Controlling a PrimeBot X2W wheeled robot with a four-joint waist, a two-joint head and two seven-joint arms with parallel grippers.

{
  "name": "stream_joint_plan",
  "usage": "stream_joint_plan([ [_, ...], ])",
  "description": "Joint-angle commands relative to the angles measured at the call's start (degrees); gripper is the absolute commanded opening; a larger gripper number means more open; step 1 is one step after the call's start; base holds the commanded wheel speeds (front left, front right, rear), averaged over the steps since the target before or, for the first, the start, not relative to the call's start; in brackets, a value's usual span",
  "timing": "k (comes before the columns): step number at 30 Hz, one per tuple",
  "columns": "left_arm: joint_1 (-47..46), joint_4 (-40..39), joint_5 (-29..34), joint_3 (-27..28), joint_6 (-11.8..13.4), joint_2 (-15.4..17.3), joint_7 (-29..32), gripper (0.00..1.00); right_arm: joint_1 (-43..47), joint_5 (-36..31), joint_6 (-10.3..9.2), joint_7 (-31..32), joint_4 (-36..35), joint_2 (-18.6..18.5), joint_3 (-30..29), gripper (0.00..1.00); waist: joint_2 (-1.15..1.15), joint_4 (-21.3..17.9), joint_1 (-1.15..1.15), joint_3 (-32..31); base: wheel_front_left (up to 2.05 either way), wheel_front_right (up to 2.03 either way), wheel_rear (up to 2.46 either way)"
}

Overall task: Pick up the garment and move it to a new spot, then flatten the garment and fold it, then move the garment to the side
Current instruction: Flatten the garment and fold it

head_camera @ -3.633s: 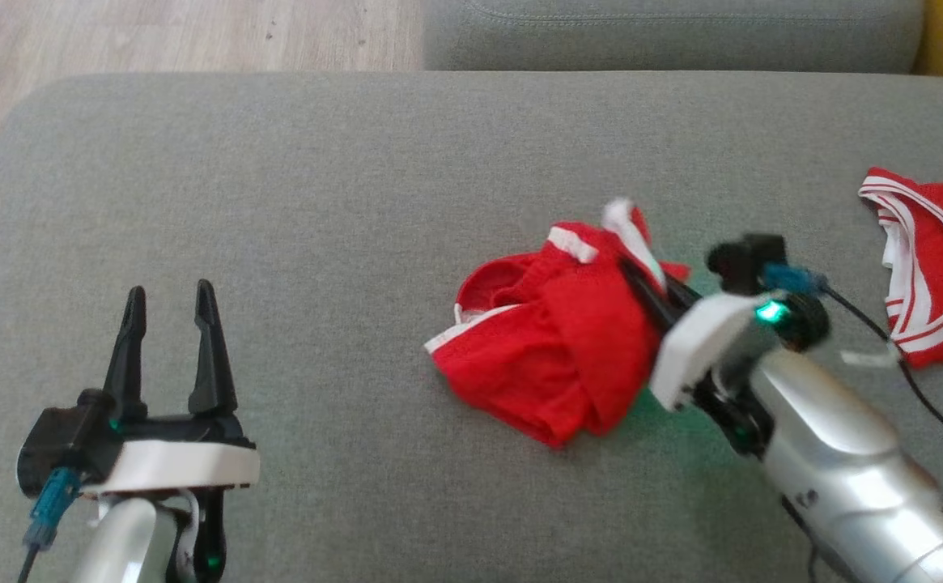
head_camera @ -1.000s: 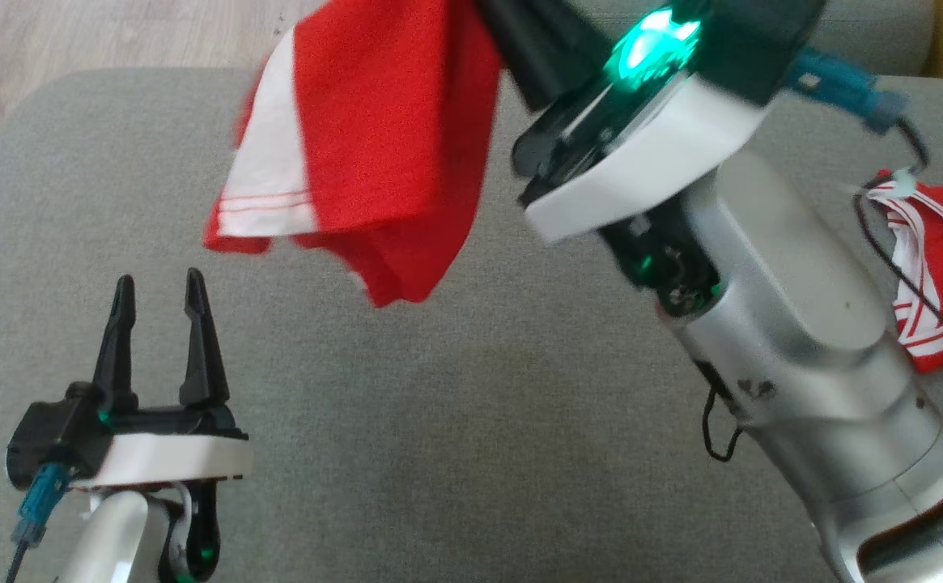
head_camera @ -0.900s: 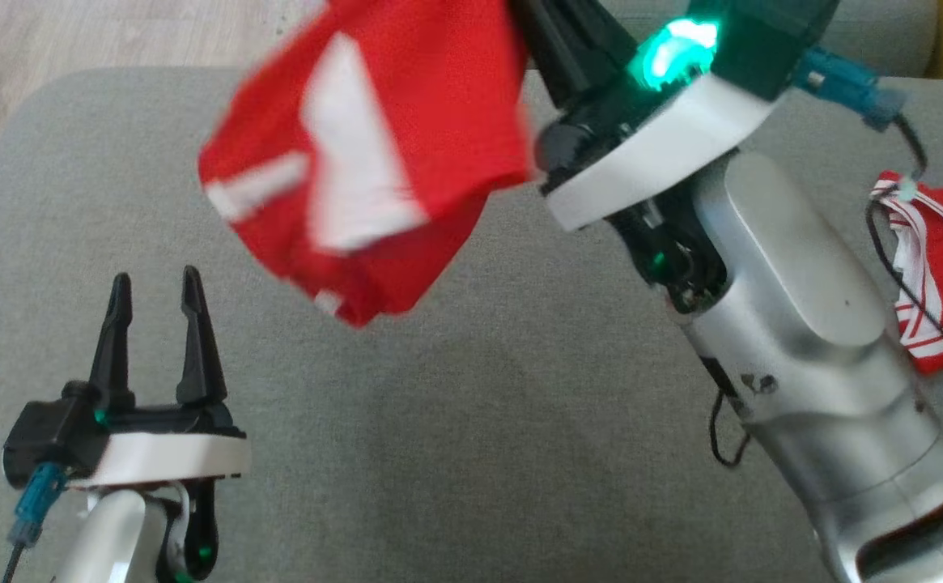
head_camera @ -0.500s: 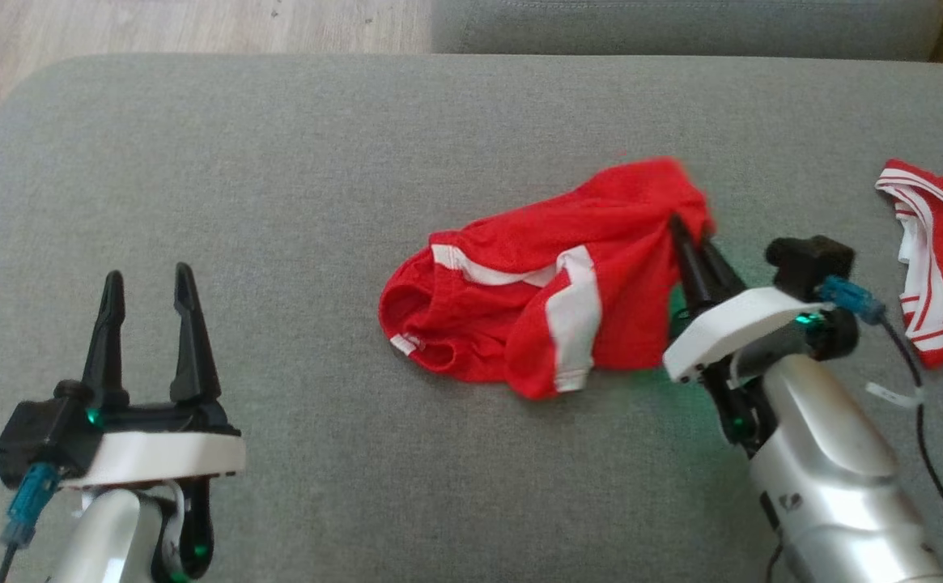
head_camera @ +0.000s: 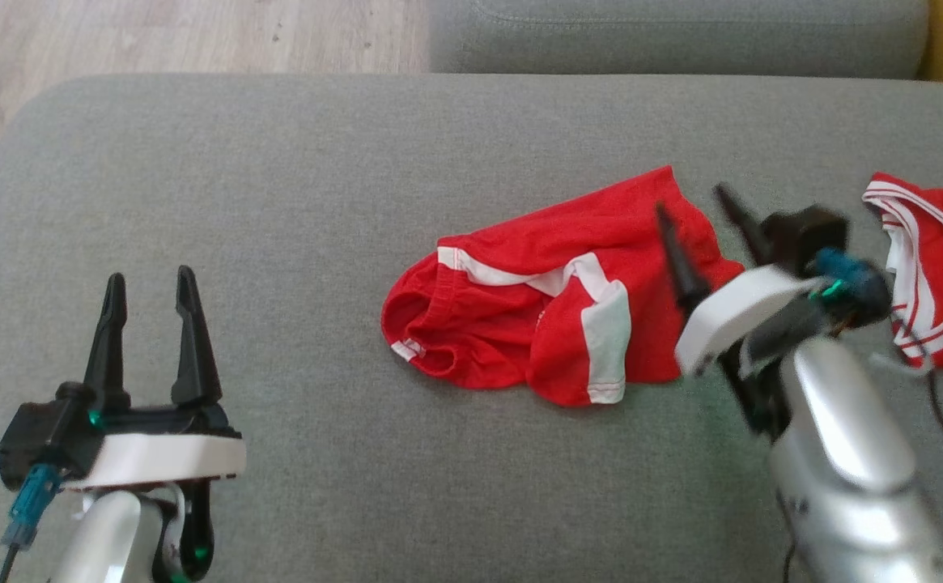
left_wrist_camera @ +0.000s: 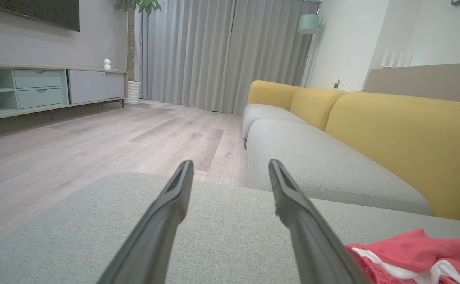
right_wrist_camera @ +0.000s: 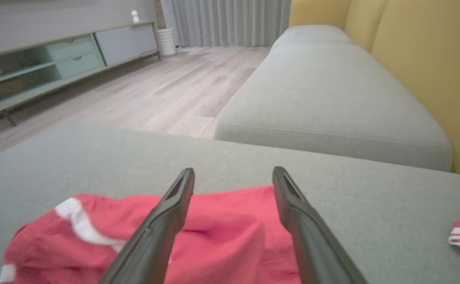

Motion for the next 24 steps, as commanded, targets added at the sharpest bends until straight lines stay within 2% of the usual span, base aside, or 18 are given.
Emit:
stream_joint_plan([
  [1,-1.5,-1.4,0.4,2.0,0.0,1.4,-0.5,1.0,1.6,-0.4,0.39,1.7,-3.7,0.7,2.0,1.0,0.0,0.1,0.0,-0.3,0.0,0.0,0.0],
  [5,-1.2,-1.7,0.3,1.8,0.0,1.4,-0.5,1.0,11.7,0.1,0.39,12.6,-17.4,0.7,4.6,1.0,0.0,0.3,0.0,-0.4,0.0,0.0,0.0],
  [6,-1.2,-1.9,0.2,1.8,0.1,1.4,-0.5,1.0,17.1,0.1,0.39,17.7,-23.9,0.7,5.2,1.0,0.0,0.3,0.0,-0.2,0.0,0.0,0.0],
  [8,-1.3,-2.1,0.2,1.9,0.1,1.5,-0.5,1.0,21.5,-0.1,0.39,20.9,-29.1,0.7,5.3,1.0,0.0,0.2,0.0,0.2,0.0,0.0,0.0],
  [11,-1.6,-2.3,0.1,2.0,0.3,1.6,-0.5,1.0,24.6,-1.3,0.39,22.6,-33.0,0.9,5.4,1.0,0.0,0.1,0.0,0.8,0.0,0.0,0.0],
  [16,-2.5,-2.4,0.2,2.0,0.2,1.7,-0.5,1.0,22.9,-3.6,0.39,21.1,-32.0,1.4,6.0,1.0,0.0,0.0,0.0,1.7,0.0,0.0,0.0],
  [24,-3.6,-1.9,0.2,1.4,0.1,1.5,-0.5,1.0,15.2,-4.3,0.39,19.7,-19.7,1.6,10.0,1.0,0.0,0.7,0.0,2.7,0.0,0.0,0.0],
])
